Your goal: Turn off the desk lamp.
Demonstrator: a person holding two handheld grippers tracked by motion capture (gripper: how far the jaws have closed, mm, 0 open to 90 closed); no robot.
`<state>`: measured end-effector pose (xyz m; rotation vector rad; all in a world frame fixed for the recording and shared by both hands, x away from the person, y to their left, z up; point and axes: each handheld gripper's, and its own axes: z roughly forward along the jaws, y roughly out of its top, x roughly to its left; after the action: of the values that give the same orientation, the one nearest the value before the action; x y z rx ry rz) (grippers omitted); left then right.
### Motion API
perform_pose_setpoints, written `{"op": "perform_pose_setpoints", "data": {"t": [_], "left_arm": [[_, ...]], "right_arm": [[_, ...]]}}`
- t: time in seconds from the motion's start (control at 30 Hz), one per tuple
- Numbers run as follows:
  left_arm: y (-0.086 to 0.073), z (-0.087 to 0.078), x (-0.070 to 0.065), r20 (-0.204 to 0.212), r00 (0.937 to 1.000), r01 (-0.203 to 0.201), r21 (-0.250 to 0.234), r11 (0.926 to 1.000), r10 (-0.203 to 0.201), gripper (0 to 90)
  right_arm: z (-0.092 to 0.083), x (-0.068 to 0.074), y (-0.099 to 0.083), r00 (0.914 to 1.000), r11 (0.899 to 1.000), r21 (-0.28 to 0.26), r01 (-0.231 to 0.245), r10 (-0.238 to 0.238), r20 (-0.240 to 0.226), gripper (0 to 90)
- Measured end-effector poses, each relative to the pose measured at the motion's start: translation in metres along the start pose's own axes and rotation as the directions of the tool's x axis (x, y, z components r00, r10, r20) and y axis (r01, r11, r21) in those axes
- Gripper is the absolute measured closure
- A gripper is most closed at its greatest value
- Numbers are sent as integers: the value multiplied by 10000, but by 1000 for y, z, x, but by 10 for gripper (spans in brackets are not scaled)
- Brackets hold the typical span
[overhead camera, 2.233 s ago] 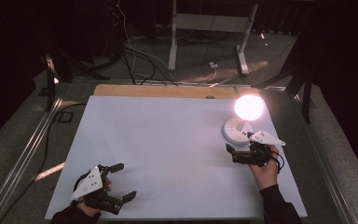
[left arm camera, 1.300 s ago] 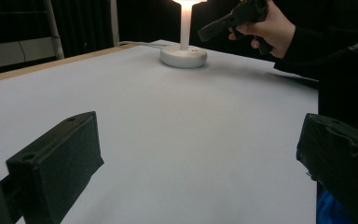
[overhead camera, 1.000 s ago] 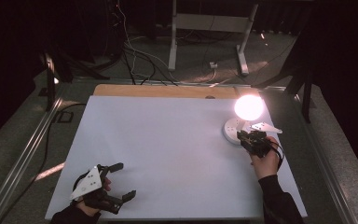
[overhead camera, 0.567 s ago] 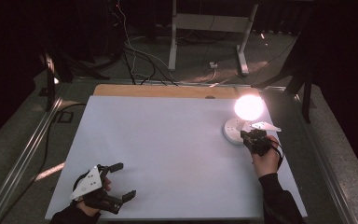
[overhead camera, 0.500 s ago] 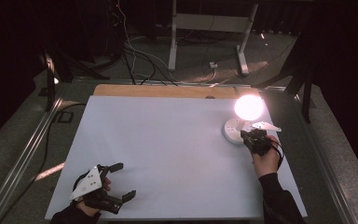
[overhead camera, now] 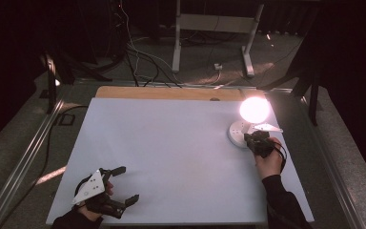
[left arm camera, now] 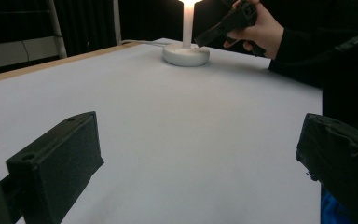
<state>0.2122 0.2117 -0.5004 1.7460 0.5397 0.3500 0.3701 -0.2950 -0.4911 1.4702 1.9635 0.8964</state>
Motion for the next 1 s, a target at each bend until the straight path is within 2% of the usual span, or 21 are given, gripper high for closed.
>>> {"op": "perform_pose_setpoints", "data": {"t": [0.6, 0.73, 1.0], "left_arm": [[0, 0, 0, 43, 9999, 100, -43, 9999, -100, 5], [0, 1, 0, 66, 10000, 64, -15, 10000, -64, 5], [0, 0, 1, 53, 9999, 125, -34, 9999, -125, 5]], "right_arm": [[6, -1, -1, 10000, 9994, 348, 9, -9, -26, 897], [6, 1, 0, 9999, 9991, 415, 104, -109, 109, 898], [4, 2, 1, 9999, 9996, 289, 64, -66, 75, 898]]}}
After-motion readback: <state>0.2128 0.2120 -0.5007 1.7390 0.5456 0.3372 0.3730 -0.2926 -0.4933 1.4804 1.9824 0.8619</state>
